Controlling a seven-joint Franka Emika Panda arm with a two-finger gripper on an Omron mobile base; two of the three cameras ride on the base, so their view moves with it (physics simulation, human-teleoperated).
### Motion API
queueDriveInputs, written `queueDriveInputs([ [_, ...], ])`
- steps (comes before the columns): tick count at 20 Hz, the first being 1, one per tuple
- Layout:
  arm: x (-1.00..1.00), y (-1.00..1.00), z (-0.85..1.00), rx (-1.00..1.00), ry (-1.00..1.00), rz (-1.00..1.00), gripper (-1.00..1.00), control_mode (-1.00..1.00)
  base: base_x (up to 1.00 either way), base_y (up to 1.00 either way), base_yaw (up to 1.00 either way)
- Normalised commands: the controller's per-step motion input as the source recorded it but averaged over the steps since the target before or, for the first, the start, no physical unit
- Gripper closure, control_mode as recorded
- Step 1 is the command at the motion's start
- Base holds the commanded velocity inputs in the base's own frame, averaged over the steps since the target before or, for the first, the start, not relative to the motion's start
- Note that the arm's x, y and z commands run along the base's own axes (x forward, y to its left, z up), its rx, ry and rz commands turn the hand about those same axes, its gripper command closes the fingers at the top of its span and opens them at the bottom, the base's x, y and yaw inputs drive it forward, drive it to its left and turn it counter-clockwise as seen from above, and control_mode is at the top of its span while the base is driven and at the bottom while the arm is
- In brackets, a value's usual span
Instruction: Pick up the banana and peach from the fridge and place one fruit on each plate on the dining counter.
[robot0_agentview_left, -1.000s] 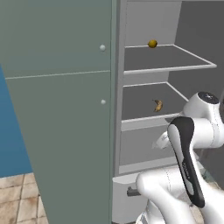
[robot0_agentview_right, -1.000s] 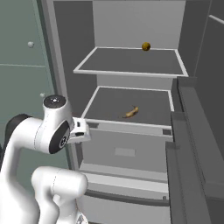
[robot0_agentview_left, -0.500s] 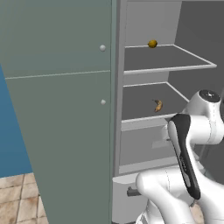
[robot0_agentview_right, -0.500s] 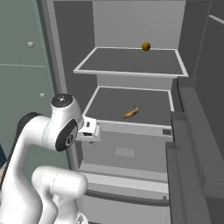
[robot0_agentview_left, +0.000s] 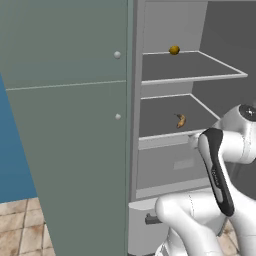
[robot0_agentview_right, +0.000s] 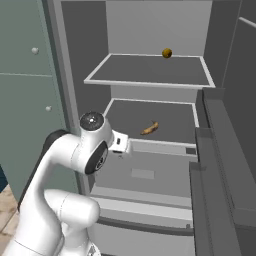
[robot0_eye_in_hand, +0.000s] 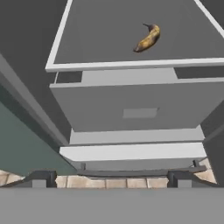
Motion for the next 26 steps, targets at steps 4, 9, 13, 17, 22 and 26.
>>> queueDriveInputs([
  [4, 0.52, -0.31, 0.0, 0.1, -0.19, 0.0, -1.0, -1.0, 0.0, 0.0, 0.0],
  [9, 0.55, -0.27, 0.01, 0.09, -0.17, 0.01, -1.0, -1.0, 0.0, 0.0, 0.0],
  [13, 0.63, -0.04, 0.0, 0.04, -0.04, -0.01, -1.0, -1.0, 0.0, 0.0, 0.0],
  [17, 0.67, -0.01, 0.05, 0.06, 0.05, -0.09, -1.0, -1.0, 0.0, 0.0, 0.0],
  [22, 0.62, -0.2, 0.07, 0.08, 0.1, -0.1, -1.0, -1.0, 0.0, 0.0, 0.0],
  [26, 0.52, -0.4, 0.02, 0.07, 0.16, -0.05, -1.0, -1.0, 0.0, 0.0, 0.0],
])
